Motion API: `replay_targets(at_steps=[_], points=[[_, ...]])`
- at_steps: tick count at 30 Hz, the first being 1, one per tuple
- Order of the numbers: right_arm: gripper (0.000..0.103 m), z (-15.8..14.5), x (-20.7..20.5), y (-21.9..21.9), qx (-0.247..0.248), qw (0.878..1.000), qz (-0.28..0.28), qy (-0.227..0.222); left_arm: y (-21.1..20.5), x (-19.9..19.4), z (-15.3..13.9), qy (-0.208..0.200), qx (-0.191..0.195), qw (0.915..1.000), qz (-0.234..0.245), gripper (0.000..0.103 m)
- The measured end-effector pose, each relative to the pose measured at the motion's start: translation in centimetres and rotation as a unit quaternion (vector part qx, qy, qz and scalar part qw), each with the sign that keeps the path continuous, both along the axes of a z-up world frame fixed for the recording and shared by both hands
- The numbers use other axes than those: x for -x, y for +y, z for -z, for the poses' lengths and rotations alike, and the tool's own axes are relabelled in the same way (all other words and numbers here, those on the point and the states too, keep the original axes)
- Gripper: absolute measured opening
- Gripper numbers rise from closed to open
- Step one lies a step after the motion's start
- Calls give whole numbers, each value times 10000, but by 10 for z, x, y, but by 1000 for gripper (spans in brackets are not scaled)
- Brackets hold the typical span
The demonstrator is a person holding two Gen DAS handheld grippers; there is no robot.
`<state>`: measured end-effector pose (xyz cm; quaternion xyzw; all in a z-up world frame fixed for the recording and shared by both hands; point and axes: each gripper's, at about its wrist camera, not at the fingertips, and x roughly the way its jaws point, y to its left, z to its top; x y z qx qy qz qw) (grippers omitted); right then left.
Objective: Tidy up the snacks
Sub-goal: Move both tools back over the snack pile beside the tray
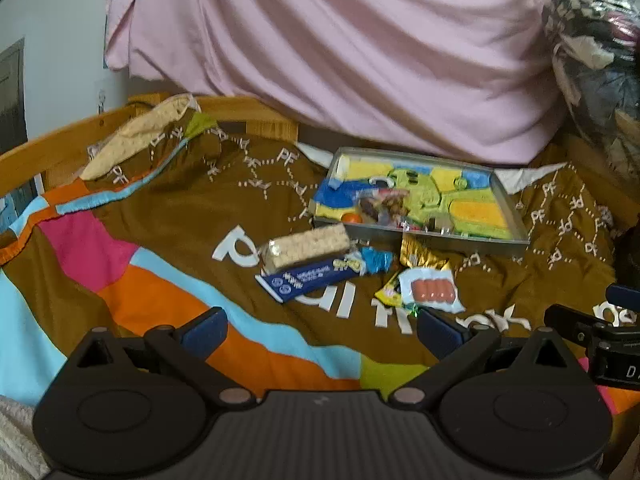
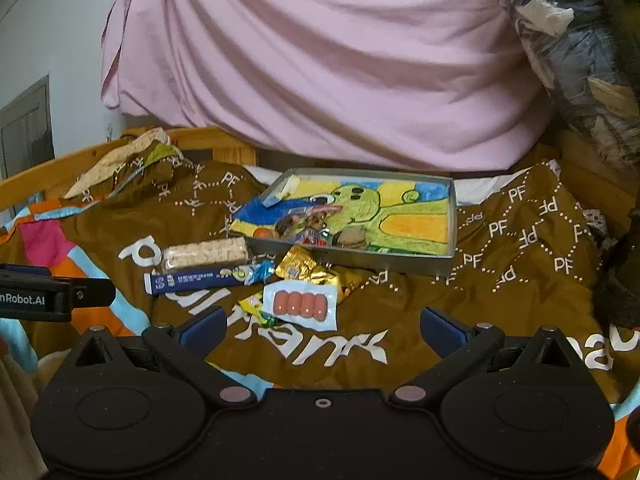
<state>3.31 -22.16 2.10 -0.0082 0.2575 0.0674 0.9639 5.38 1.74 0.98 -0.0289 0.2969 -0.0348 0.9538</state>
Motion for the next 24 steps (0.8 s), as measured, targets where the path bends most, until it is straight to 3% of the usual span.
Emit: replay_targets(at_steps=[9, 15, 24], points=[[102, 7, -21, 4, -7, 9985, -228, 507, 5, -28, 7, 714, 103, 9971, 258, 103], [102, 12, -45, 4, -17, 9952, -542, 816, 5, -60, 11, 1000, -183, 9936, 492, 103], [102, 32, -99, 5, 362, 9880, -1283, 786, 8, -132, 39, 1349, -374, 9870, 789, 103]])
